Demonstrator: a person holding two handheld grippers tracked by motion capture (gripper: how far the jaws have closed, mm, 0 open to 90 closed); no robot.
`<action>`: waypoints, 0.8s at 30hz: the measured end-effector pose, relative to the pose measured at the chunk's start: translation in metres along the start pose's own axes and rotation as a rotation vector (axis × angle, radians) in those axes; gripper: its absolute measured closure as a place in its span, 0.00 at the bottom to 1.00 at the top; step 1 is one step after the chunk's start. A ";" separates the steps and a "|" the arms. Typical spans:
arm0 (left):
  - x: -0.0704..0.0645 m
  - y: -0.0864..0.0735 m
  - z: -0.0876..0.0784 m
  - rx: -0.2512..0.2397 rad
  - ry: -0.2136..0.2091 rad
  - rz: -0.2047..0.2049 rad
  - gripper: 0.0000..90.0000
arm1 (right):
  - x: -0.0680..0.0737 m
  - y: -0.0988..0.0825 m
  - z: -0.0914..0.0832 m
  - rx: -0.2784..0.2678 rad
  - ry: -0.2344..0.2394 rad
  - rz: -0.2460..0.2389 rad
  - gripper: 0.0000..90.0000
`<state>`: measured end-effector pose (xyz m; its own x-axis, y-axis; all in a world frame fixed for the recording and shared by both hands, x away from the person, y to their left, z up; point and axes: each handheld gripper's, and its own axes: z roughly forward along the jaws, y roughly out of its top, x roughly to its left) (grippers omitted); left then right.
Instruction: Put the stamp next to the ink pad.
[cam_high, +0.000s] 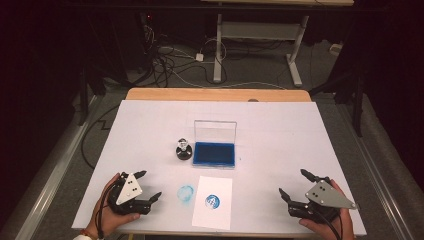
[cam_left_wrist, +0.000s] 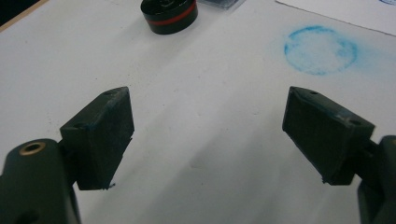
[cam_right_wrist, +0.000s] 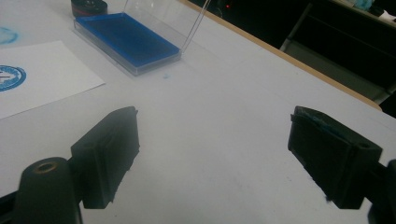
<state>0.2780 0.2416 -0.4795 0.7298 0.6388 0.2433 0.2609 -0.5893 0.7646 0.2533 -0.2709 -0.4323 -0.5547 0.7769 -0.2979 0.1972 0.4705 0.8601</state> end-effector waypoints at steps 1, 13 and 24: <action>0.000 0.000 0.000 0.001 0.001 0.003 0.18 | 0.000 0.000 0.000 0.000 0.000 -0.002 0.19; -0.003 0.003 0.001 0.003 -0.005 0.021 0.18 | 0.002 0.000 0.001 0.005 0.007 -0.004 0.19; -0.002 0.003 0.000 0.004 -0.004 0.001 0.18 | 0.000 0.000 0.002 0.000 0.004 -0.003 0.19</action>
<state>0.2771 0.2392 -0.4777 0.7327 0.6363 0.2413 0.2628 -0.5916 0.7622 0.2552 -0.2700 -0.4327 -0.5586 0.7736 -0.2991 0.1953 0.4731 0.8591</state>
